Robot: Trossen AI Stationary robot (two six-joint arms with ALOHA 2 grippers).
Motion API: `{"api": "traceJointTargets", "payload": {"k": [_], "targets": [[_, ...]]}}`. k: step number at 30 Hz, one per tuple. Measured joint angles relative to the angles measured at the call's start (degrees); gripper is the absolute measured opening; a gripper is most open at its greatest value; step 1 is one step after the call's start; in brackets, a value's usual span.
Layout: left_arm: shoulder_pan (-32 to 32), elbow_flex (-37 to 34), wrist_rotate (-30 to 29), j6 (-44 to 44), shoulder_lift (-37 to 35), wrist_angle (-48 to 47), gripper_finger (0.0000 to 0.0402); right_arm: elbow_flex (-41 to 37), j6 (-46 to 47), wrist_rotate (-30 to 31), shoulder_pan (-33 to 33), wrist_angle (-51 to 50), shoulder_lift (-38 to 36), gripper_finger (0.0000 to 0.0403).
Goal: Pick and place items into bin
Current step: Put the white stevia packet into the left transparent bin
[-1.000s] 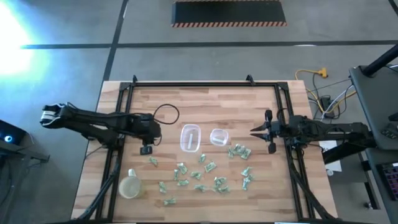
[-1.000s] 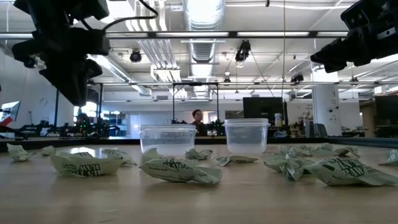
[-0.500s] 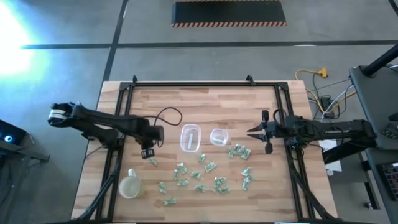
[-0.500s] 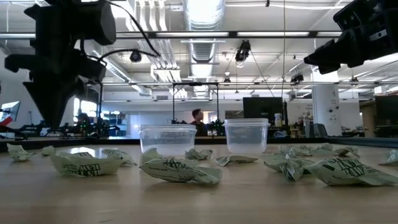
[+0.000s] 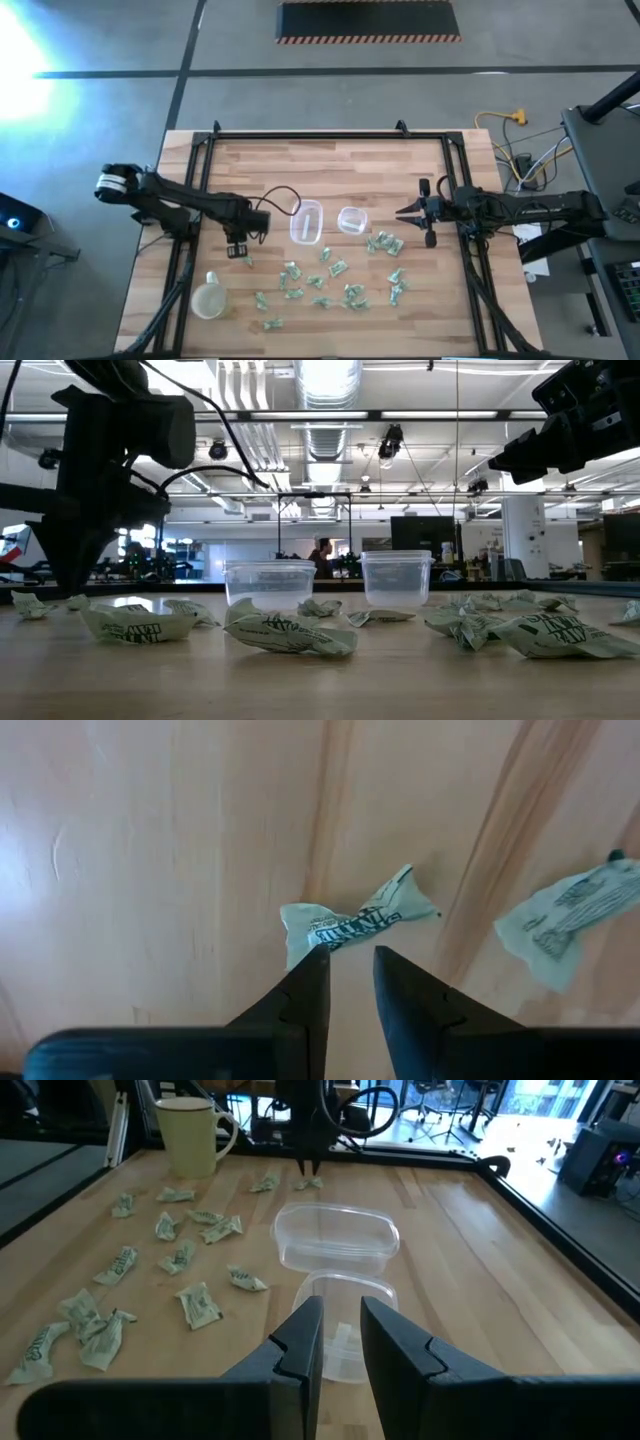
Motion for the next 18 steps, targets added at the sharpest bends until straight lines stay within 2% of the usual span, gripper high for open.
{"api": "traceJointTargets", "payload": {"k": [5, 18], "targets": [[-1.3, 0.0, -2.2, 0.4, 1.0, 1.5, 0.0063, 0.0, 0.0, 0.0, 0.0, 0.0, -0.1, 0.0061], [-1.9, 0.0, -2.2, 1.8, 0.9, 4.8, 0.0063, 0.0, 0.0, 0.0, 0.0, 0.0, -0.1, 0.0061]]}}
